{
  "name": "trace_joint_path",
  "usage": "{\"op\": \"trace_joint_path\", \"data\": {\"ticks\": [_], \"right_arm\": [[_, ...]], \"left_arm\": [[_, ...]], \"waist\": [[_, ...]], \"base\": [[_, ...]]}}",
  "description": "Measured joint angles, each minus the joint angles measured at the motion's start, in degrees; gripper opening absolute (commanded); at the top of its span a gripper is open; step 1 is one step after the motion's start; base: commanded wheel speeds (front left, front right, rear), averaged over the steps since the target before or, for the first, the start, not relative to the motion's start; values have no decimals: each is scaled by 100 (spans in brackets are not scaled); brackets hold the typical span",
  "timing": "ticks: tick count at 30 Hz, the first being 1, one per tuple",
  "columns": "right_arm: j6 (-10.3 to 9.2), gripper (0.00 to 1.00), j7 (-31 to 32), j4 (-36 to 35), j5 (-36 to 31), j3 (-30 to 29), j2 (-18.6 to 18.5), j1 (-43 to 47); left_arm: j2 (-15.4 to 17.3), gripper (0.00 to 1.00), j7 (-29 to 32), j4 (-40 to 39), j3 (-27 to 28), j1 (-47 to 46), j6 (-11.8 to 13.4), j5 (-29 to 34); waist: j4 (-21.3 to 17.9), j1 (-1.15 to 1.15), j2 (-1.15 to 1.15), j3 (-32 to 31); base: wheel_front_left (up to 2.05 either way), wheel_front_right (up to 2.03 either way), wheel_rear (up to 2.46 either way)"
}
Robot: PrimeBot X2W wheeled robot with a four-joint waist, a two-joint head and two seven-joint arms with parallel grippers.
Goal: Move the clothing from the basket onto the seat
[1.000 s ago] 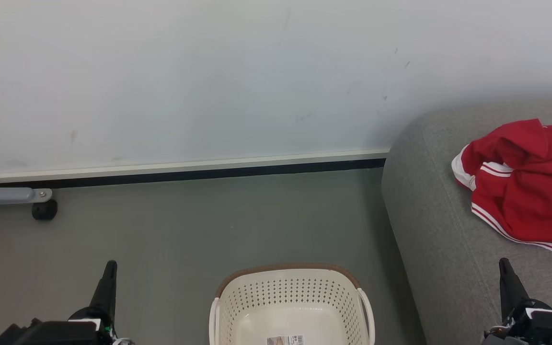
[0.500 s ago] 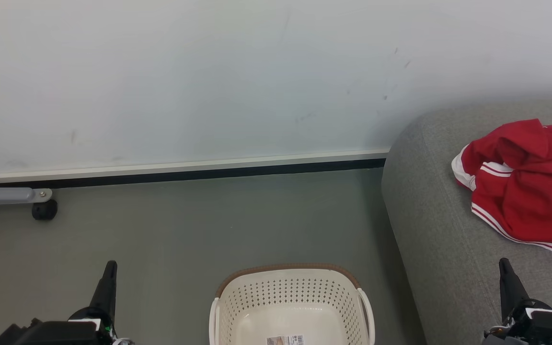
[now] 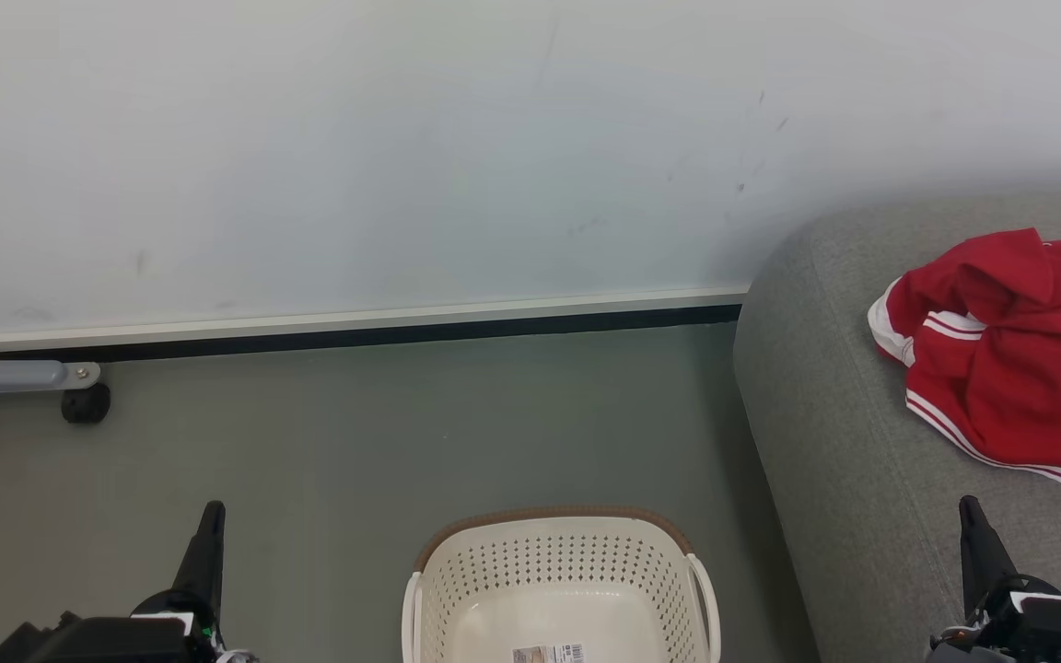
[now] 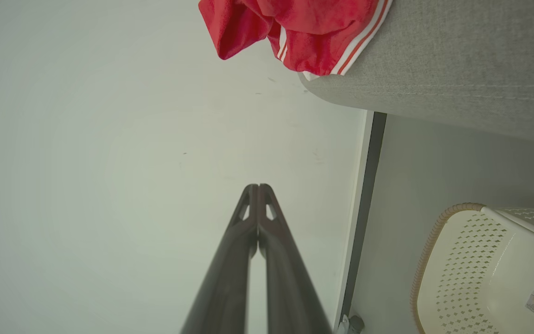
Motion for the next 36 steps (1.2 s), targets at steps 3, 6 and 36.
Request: {"op": "trace_joint_path", "data": {"ticks": [3,6,36], "right_arm": [[0,0,0,0,0,0,0,0],[0,0,0,-1,0,0,0,0],[1,0,0,-2,0,0,1,0]], "left_arm": [[0,0,0,0,0,0,0,0],[0,0,0,0,0,0,0,0],[0,0,0,0,0,0,-1,0]], "waist": [[0,0,0,0],[0,0,0,0],[0,0,0,1]], "base": [[0,0,0],[0,0,0],[0,0,0]]}}
